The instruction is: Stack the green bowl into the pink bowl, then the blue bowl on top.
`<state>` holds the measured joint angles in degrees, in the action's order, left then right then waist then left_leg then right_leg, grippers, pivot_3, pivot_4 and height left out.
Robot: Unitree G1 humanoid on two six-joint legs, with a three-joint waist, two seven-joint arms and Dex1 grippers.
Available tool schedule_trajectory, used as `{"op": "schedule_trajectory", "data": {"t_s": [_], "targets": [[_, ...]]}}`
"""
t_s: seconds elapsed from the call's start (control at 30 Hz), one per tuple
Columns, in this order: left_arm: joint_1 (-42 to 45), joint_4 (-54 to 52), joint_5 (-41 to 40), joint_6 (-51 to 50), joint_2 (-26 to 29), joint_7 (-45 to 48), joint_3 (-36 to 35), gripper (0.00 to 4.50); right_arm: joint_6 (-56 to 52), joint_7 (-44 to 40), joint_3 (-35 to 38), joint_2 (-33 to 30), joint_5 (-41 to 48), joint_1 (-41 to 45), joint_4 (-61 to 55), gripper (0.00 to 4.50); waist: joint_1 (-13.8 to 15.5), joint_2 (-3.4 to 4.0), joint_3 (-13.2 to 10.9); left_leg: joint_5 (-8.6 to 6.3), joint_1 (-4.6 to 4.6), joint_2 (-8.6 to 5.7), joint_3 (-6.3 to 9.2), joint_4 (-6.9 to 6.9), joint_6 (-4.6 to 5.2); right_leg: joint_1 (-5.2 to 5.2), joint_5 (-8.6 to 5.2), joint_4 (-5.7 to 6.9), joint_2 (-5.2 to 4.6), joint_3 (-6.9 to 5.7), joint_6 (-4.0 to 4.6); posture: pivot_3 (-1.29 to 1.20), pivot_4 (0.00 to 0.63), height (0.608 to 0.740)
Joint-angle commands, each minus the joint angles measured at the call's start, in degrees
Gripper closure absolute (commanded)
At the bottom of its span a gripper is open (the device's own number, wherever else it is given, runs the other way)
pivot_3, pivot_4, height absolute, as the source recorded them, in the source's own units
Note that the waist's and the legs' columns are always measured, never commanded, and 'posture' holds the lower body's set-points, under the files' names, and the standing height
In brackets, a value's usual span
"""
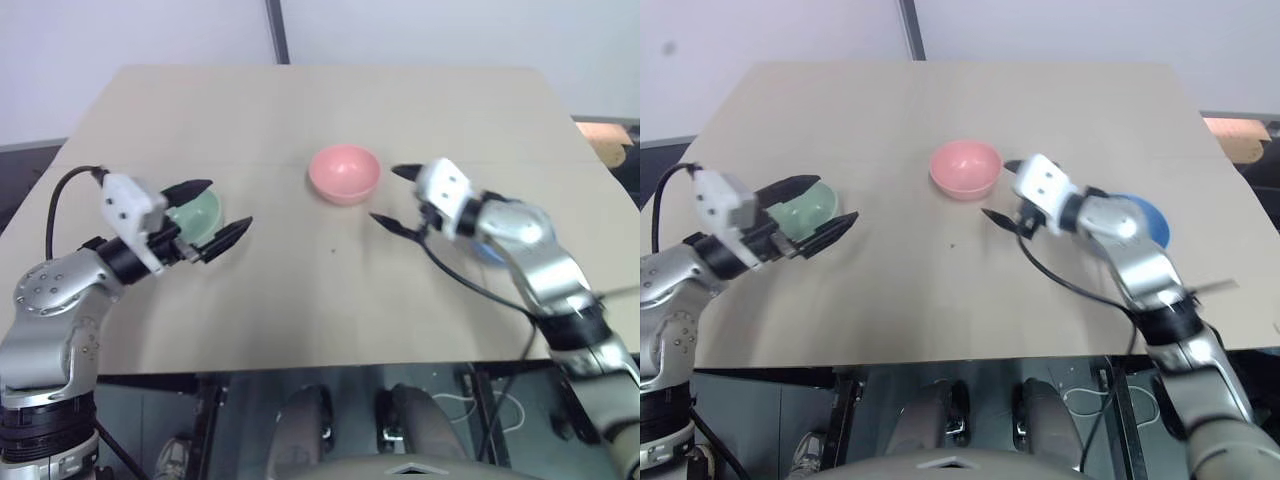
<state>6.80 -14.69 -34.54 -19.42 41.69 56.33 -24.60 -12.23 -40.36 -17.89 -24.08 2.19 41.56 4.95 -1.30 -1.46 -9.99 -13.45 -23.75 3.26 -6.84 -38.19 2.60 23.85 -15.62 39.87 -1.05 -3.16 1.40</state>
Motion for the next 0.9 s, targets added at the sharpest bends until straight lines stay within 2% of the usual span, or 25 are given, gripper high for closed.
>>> {"op": "schedule_trajectory", "data": {"t_s": [0.03,0.23,0.3,0.33,0.43,0.5,0.57,0.6,0.73,0.83,0.9], "targets": [[0.75,1.87,-6.03,0.72,0.80,5.97,-2.65,0.00,5.22,0.48,-2.39,2.70,-4.26,4.61,7.23,0.03,0.41,-0.01,0.00,-0.01,-0.01,-0.01,0.01,0.00,0.01,-0.02,0.00,-0.01,-0.01,-0.01,0.00,0.00,0.150,0.740],[0.03,3.48,-10.22,-1.24,2.49,9.47,-3.95,0.00,12.39,-0.40,-6.38,8.30,-9.93,12.45,23.88,0.03,0.42,-0.03,0.00,-0.06,-0.10,-0.06,-0.02,-0.04,0.11,-0.02,0.01,-0.10,-0.08,0.00,-0.01,0.00,0.150,0.740],[-0.30,2.89,-11.18,-1.94,2.49,9.29,-4.09,0.00,14.73,0.14,-7.04,8.97,-11.70,13.89,28.36,0.42,0.43,-0.03,0.00,-0.06,-0.10,-0.06,-0.01,-0.04,0.11,-0.02,0.01,-0.09,-0.08,-0.01,-0.01,0.00,0.150,0.740],[-0.56,2.57,-11.29,-1.95,2.50,9.22,-4.14,0.00,16.17,0.03,-7.46,9.02,-12.77,14.44,30.27,0.74,0.41,-0.03,0.00,-0.06,-0.09,-0.05,0.00,-0.04,0.10,-0.02,0.01,-0.07,-0.08,-0.01,-0.01,0.00,0.150,0.740],[-1.56,2.03,-11.08,-1.48,2.34,8.20,-4.65,0.00,19.91,0.75,-7.67,9.53,-14.93,15.71,34.82,2.06,0.25,-0.02,-0.01,-0.06,-0.07,-0.05,-0.01,-0.04,0.10,-0.02,0.01,-0.05,-0.09,-0.01,0.00,0.00,0.150,0.740],[-2.14,1.56,-11.15,-1.36,2.25,7.53,-4.93,0.00,21.99,0.78,-7.86,9.58,-16.22,16.25,36.43,3.19,0.10,-0.01,-0.01,-0.06,-0.06,-0.05,0.00,-0.04,0.10,-0.02,0.01,-0.01,-0.09,-0.01,0.00,0.00,0.150,0.740],[-2.49,1.04,-11.79,-1.61,2.00,6.88,-5.14,0.00,23.68,1.05,-7.81,9.72,-17.21,16.66,37.68,4.13,-0.01,-0.02,-0.01,-0.06,-0.05,-0.04,0.01,-0.03,0.09,-0.02,0.01,0.00,-0.08,-0.01,0.01,0.00,0.150,0.740],[-2.62,0.90,-12.07,-1.70,1.95,6.66,-5.20,0.00,24.46,1.17,-7.82,9.81,-17.68,16.85,38.23,4.42,-0.10,-0.02,-0.01,-0.06,-0.05,-0.03,0.01,-0.03,0.09,-0.02,0.01,0.00,-0.08,-0.01,0.01,0.00,0.150,0.740],[-3.70,2.32,-11.52,-1.10,1.95,6.30,-6.15,0.00,27.66,3.77,-7.77,9.57,-20.40,18.37,38.06,4.42,-0.70,-0.01,-0.01,-0.06,-0.06,-0.04,0.01,-0.03,0.09,-0.02,0.02,0.00,-0.10,-0.01,0.01,0.00,0.150,0.740],[-4.81,5.08,-10.53,0.24,2.09,7.58,-7.19,0.00,26.76,-4.28,-6.82,8.97,-15.73,16.08,29.89,4.42,-0.93,0.00,-0.02,-0.06,-0.06,-0.03,0.02,-0.01,0.09,-0.02,0.02,-0.01,-0.10,-0.01,0.01,0.00,0.150,0.740],[-5.50,9.02,-9.36,1.70,2.88,9.12,-8.22,0.00,21.17,-13.48,-7.27,6.72,-10.46,11.67,18.16,4.42,-0.96,0.00,-0.02,-0.06,-0.06,-0.03,0.02,0.02,0.09,-0.01,0.02,-0.02,-0.10,-0.01,0.01,0.00,0.150,0.740]]}}
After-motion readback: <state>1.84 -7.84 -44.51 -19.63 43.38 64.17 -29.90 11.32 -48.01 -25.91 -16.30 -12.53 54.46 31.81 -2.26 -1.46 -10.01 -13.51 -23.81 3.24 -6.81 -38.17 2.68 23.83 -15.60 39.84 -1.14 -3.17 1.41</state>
